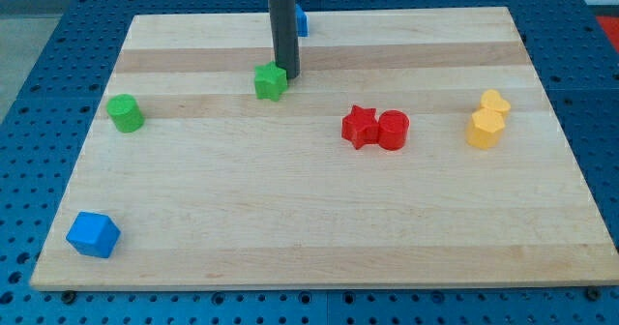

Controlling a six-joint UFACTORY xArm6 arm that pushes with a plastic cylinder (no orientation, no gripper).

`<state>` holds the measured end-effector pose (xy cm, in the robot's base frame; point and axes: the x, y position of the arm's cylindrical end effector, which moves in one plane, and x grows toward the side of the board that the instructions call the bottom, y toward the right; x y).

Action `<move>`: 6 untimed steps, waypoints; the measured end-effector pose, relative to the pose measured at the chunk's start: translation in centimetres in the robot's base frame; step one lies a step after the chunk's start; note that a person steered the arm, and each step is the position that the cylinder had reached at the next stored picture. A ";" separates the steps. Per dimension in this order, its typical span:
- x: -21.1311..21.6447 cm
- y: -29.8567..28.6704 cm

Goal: Push the green star to the center left of the board

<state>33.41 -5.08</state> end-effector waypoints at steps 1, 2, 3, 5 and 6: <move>2.1 -0.4; 4.0 -1.1; 4.1 -3.6; 4.7 -8.2; 5.2 -10.5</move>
<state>38.57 -15.53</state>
